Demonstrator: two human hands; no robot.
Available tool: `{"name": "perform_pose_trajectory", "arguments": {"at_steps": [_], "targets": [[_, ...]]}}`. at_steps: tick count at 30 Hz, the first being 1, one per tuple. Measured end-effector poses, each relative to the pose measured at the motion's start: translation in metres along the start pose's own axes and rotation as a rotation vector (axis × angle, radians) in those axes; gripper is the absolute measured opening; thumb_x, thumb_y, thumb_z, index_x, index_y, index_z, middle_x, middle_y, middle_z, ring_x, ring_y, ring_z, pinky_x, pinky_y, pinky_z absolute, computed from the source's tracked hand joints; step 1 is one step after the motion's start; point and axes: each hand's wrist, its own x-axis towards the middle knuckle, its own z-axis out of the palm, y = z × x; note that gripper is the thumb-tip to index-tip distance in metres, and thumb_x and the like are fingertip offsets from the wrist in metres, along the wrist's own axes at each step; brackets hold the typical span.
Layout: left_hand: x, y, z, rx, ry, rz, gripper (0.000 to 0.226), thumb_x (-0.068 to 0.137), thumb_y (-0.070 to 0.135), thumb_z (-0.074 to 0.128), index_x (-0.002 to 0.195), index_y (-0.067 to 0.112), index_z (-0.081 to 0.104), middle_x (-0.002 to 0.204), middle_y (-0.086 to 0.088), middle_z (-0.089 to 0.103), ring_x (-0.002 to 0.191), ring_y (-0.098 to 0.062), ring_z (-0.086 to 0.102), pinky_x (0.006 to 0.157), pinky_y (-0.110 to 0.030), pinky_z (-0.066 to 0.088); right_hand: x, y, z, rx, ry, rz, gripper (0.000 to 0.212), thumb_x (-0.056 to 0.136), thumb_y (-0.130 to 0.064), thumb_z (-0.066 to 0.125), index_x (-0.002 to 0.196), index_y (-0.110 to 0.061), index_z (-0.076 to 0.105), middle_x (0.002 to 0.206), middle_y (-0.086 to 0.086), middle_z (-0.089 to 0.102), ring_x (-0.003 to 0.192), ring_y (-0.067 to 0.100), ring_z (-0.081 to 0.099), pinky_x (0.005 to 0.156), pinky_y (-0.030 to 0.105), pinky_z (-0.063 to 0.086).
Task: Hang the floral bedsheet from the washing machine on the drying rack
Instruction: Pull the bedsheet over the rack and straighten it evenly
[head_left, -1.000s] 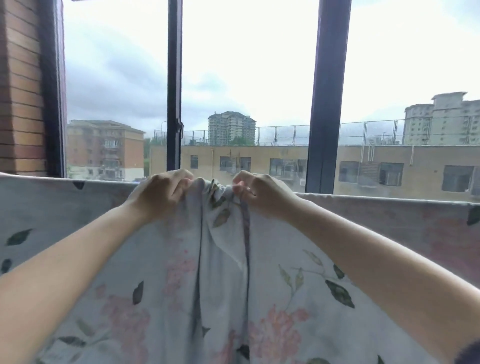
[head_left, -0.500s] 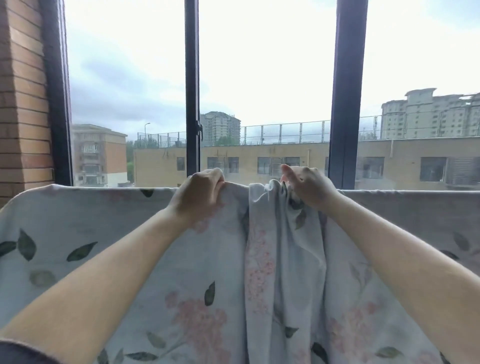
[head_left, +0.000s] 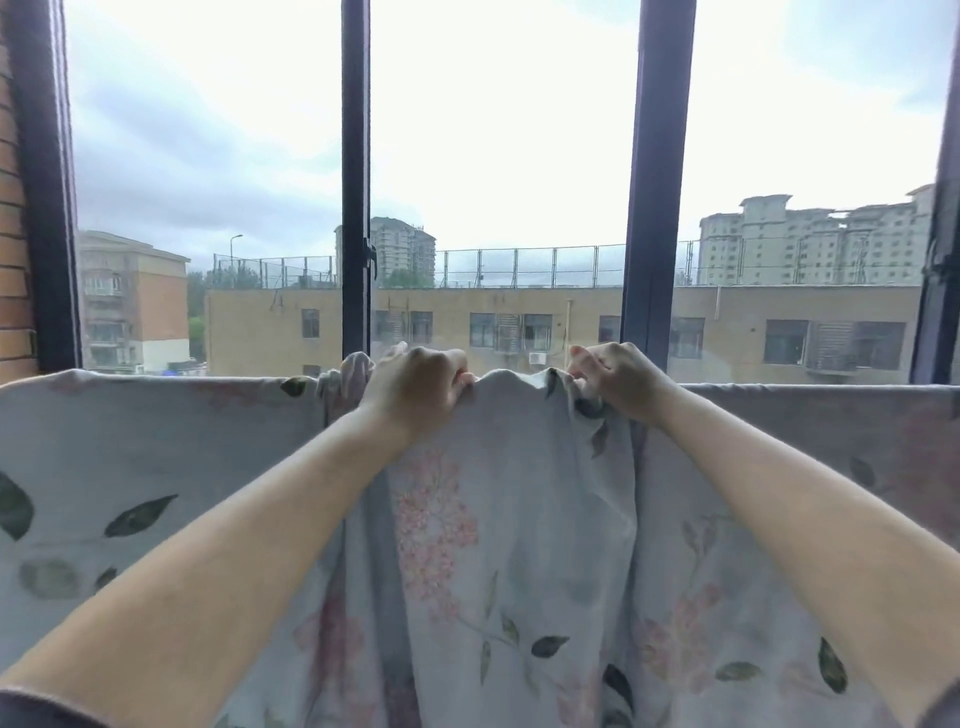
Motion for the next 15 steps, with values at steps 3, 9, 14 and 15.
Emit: {"name": "perform_pose_trajectory", "arguments": {"at_steps": [3, 9, 14, 15], "targets": [[0.002, -0.012, -0.004, 0.085, 0.056, 0.018, 0.023, 0.098, 0.028, 0.047, 0.088, 0.014, 0.062, 0.073, -0.001, 0.063, 0.068, -0.022, 0.059, 0.066, -0.030, 0.039, -0.005, 0.012, -0.010, -0.118, -0.042, 0.033, 0.051, 0.103, -0.038, 0.028, 0.077, -0.018, 0.067, 0.087, 0.009, 0.064, 0.085, 0.024, 0.058, 0.070, 0.028, 0.041], [-0.007, -0.033, -0.007, 0.170, 0.126, -0.342, 0.014, 0.092, 0.019, 0.044, 0.080, 0.013, 0.047, 0.072, -0.007, 0.054, 0.076, -0.028, 0.055, 0.090, -0.044, 0.042, -0.025, 0.033, -0.021, -0.309, -0.008, 0.094, 0.054, 0.102, -0.043, 0.024, 0.053, -0.025, 0.037, 0.073, 0.007, 0.057, 0.079, 0.030, 0.057, 0.069, 0.034, 0.033], [0.011, 0.033, 0.012, -0.018, 0.044, -0.066, 0.020, 0.096, 0.028, 0.040, 0.093, 0.015, 0.056, 0.086, 0.001, 0.062, 0.077, -0.022, 0.060, 0.080, -0.037, 0.048, -0.031, 0.056, -0.033, -0.228, -0.055, 0.070, 0.047, 0.101, -0.045, 0.028, 0.060, -0.025, 0.039, 0.059, -0.008, 0.047, 0.066, 0.021, 0.049, 0.064, 0.035, 0.037], [0.014, 0.047, 0.018, -0.030, 0.003, -0.019, 0.022, 0.097, 0.032, 0.040, 0.096, 0.016, 0.055, 0.090, 0.000, 0.064, 0.079, -0.023, 0.061, 0.073, -0.034, 0.047, -0.034, 0.068, -0.039, -0.202, -0.071, 0.089, 0.045, 0.101, -0.046, 0.030, 0.063, -0.025, 0.041, 0.061, -0.007, 0.049, 0.066, 0.020, 0.050, 0.064, 0.036, 0.038]]}}
